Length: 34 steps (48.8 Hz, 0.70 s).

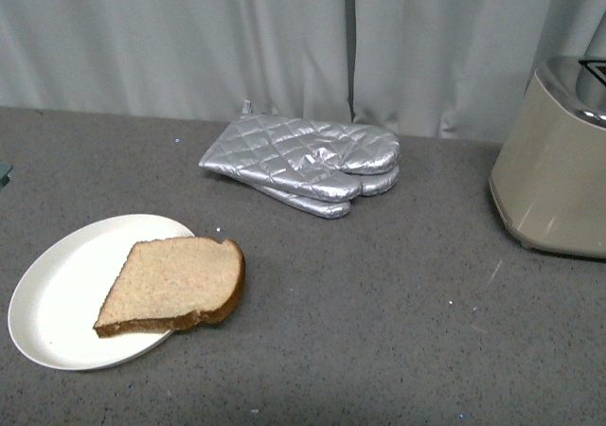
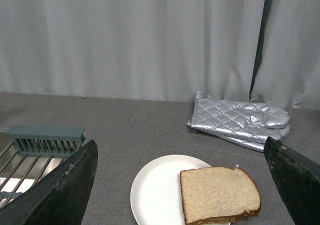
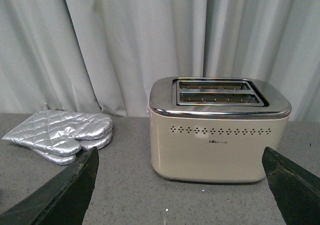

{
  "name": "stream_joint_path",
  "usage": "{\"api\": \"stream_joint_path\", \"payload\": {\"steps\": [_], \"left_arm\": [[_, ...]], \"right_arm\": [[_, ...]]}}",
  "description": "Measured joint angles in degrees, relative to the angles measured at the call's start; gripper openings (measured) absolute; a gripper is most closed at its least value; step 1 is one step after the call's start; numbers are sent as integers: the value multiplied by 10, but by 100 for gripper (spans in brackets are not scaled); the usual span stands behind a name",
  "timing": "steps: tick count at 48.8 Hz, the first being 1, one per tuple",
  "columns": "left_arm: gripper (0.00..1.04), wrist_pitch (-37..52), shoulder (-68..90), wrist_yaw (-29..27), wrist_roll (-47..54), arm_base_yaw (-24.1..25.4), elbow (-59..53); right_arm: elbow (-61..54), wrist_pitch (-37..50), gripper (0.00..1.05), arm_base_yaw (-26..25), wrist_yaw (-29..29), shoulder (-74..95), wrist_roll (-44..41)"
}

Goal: Put bread into toaster

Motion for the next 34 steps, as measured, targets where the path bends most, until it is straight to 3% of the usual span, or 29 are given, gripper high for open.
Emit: {"api": "stream_joint_path", "payload": {"steps": [34], "left_arm": [[98, 0, 0, 0, 0, 0, 0]], "right_arm": [[0, 0, 95, 0, 0, 0, 0]]}}
